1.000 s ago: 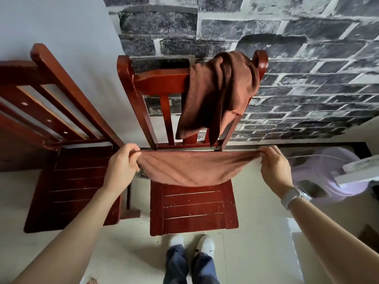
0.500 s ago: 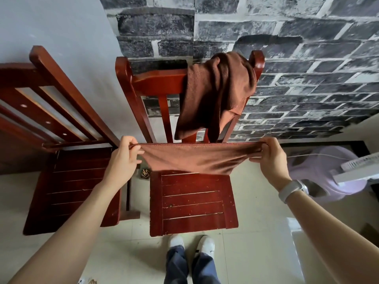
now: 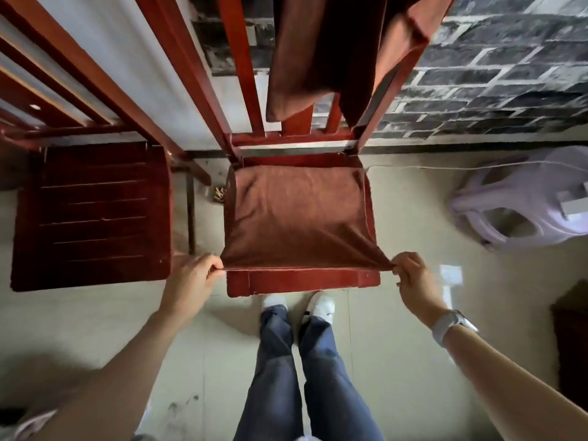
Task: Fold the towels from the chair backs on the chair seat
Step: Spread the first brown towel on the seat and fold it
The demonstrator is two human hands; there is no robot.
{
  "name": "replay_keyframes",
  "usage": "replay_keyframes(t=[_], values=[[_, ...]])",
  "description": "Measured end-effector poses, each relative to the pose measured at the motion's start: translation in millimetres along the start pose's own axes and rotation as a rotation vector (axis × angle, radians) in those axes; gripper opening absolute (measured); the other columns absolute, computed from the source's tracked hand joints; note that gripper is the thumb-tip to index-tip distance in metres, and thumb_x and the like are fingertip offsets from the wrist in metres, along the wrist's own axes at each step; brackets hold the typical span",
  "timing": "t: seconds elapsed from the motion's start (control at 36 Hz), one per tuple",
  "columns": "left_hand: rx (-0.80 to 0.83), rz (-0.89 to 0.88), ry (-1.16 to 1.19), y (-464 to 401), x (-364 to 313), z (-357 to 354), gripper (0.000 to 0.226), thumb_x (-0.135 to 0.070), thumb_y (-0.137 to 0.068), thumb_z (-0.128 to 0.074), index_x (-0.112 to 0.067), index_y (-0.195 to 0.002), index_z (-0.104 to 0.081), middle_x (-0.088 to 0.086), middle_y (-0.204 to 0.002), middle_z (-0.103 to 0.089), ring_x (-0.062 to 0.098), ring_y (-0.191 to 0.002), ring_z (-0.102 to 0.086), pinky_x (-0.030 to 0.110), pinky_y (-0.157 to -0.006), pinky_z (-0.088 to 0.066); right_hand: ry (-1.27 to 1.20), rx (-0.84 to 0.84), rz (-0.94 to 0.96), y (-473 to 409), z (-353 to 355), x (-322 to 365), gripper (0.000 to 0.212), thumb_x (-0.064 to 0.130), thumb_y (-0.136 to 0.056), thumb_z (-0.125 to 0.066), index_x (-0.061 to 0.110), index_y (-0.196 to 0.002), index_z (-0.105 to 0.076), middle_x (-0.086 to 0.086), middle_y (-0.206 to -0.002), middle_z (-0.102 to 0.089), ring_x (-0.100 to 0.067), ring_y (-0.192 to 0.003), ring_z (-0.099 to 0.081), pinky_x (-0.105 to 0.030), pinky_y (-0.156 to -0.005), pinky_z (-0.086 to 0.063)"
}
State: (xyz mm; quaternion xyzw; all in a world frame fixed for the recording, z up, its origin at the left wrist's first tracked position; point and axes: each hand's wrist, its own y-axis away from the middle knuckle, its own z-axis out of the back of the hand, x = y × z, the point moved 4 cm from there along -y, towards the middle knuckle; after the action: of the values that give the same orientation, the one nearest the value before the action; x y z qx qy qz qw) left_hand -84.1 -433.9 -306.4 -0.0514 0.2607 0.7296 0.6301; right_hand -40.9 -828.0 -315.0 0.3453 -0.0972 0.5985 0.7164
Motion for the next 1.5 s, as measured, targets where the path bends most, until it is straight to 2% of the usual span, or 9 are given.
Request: replay_keyframes(t=[0.33,0.53,0.64,0.89,1.03,1.17,1.33,1.42,1.5], values=[[0.326,0.071,-0.050,41.8,31.5,-102.5,0.018,-0.020,-0.085,-0.062,-0.017,-0.102,-0.066,-0.001,-0.101,-0.066,0.022,-0.097,-0.059,0.033,-0.075,-0.044,0.314,0.476,-0.207,43.4,-76.2,-82.5,0.029,0.002,-0.091,-0.041,0.009,-0.108,-0.064,-0.006,-0.117,-0.056,-0.030,-0.101,-0.058,-0.031,-0.080,-0.045],[0.232,-0.021,0.004,26.1,30.9,-92.0,0.004,-0.007,-0.079,-0.067,-0.008,-0.083,-0.067,0.001,-0.088,-0.065,0.025,-0.093,-0.051,0.041,-0.068,-0.049,0.171,0.307,-0.154,20.4,-67.6,-69.9,0.023,-0.001,-0.089,-0.045,0.003,-0.104,-0.062,-0.013,-0.112,-0.057,-0.032,-0.104,-0.054,-0.033,-0.085,-0.042],[0.251,-0.112,-0.104,12.9,25.4,-88.5,0.004,-0.011,-0.075,-0.071,-0.013,-0.076,-0.067,-0.006,-0.088,-0.066,0.019,-0.094,-0.052,0.029,-0.063,-0.044,0.228,0.337,-0.051,4.9,-65.1,-62.4,0.026,0.001,-0.088,-0.046,0.008,-0.106,-0.062,-0.010,-0.110,-0.060,-0.030,-0.106,-0.053,-0.037,-0.087,-0.045],[0.722,-0.013,-0.194,26.6,38.6,-135.9,0.017,-0.029,-0.087,-0.055,-0.026,-0.093,-0.070,-0.006,-0.095,-0.063,0.018,-0.096,-0.058,0.027,-0.071,-0.043,0.594,0.831,-0.082,23.3,-96.7,-84.4,0.037,0.022,-0.096,-0.038,0.034,-0.128,-0.051,-0.001,-0.133,-0.052,-0.021,-0.122,-0.047,-0.033,-0.099,-0.040],[0.377,0.286,0.097,-16.2,44.1,-131.8,0.021,-0.017,-0.090,-0.053,-0.010,-0.105,-0.067,0.007,-0.105,-0.069,0.025,-0.094,-0.064,0.029,-0.076,-0.044,0.489,0.612,-0.093,-9.0,-104.7,-56.4,0.041,0.007,-0.091,-0.037,0.019,-0.127,-0.052,-0.011,-0.126,-0.056,-0.030,-0.113,-0.052,-0.036,-0.092,-0.044],[0.120,0.540,0.270,-67.5,49.4,-125.0,0.024,-0.014,-0.087,-0.056,-0.003,-0.107,-0.063,0.017,-0.105,-0.068,0.032,-0.098,-0.063,0.034,-0.085,-0.045,0.410,0.334,0.178,-51.6,-123.8,-4.9,0.043,-0.001,-0.085,-0.043,0.013,-0.123,-0.055,-0.009,-0.125,-0.056,-0.030,-0.113,-0.050,-0.044,-0.094,-0.045],[0.040,0.649,0.325,-75.4,46.5,-139.2,0.025,-0.024,-0.082,-0.064,-0.006,-0.100,-0.062,0.012,-0.097,-0.068,0.030,-0.095,-0.062,0.033,-0.081,-0.044,0.505,0.340,0.590,-88.6,-191.1,70.7,0.048,0.007,-0.077,-0.050,0.008,-0.124,-0.055,-0.014,-0.129,-0.056,-0.034,-0.121,-0.052,-0.054,-0.101,-0.037],[-0.013,0.631,0.301,-69.3,51.8,-144.2,0.021,-0.026,-0.084,-0.062,-0.008,-0.097,-0.062,0.010,-0.092,-0.070,0.030,-0.092,-0.063,0.033,-0.077,-0.045,0.612,0.393,0.804,-102.6,-227.7,108.6,0.058,0.012,-0.080,-0.059,0.011,-0.135,-0.044,-0.010,-0.143,-0.043,-0.030,-0.134,-0.037,-0.057,-0.107,-0.025],[-0.086,0.601,0.332,-66.9,59.6,-146.4,0.018,-0.024,-0.082,-0.065,-0.010,-0.092,-0.064,0.009,-0.086,-0.071,0.030,-0.085,-0.065,0.034,-0.073,-0.048,0.706,0.442,0.890,-120.6,-260.2,137.7,0.055,0.023,-0.095,-0.036,0.016,-0.146,-0.018,-0.005,-0.156,-0.014,-0.024,-0.144,-0.010,-0.052,-0.114,-0.002]])
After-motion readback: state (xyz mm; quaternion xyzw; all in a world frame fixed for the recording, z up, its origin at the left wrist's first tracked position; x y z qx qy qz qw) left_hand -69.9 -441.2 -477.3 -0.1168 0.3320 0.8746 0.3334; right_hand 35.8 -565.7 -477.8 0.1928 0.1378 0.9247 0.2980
